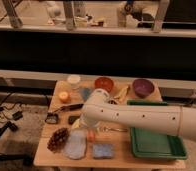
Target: Place pepper in tray
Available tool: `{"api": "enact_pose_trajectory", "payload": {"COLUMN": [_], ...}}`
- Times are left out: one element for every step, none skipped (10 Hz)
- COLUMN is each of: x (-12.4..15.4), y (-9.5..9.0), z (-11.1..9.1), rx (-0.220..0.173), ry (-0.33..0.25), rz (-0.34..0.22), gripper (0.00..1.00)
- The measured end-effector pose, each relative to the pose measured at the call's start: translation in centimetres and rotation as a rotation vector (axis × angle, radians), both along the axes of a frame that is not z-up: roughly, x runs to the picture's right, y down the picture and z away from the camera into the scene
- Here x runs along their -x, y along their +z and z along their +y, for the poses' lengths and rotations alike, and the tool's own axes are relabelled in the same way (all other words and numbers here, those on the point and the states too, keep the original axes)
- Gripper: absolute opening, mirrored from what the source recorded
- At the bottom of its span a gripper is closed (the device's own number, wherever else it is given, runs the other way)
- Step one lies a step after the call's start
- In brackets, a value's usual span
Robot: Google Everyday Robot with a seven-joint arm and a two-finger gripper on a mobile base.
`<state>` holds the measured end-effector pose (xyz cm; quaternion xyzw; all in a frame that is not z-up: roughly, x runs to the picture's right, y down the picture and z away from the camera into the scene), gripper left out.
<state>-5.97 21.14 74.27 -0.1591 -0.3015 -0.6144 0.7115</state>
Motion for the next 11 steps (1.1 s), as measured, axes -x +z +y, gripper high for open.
{"api": "enact_pose_trajectory", "payload": {"x": [0.2, 0.3, 0.1, -0.1, -0.1, -0.2, -0.3, -0.7, -1.0, -1.1, -1.3], "y": [0.9, 1.4, 2.1, 2.6, 3.2, 3.5, 3.7, 3.9, 4.0, 4.0, 4.1], "z": [0.8, 1.2, 1.7, 2.2, 2.4, 2.6, 2.7, 2.8, 2.9, 2.9, 2.9], "rx": [0.019, 0.033, 0.054, 0.071, 0.086, 0.095, 0.100, 0.105, 0.108, 0.107, 0.105], "ry": [-0.008, -0.009, -0.006, -0.004, 0.001, 0.001, 0.004, 0.006, 0.008, 0.008, 0.012], "rz": [-0.002, -0.003, -0.001, 0.003, 0.001, 0.003, 0.005, 0.009, 0.014, 0.015, 0.016], "gripper": [0.80, 0.80, 0.80, 0.80, 0.80, 0.80, 0.80, 0.80, 0.80, 0.80, 0.80]}}
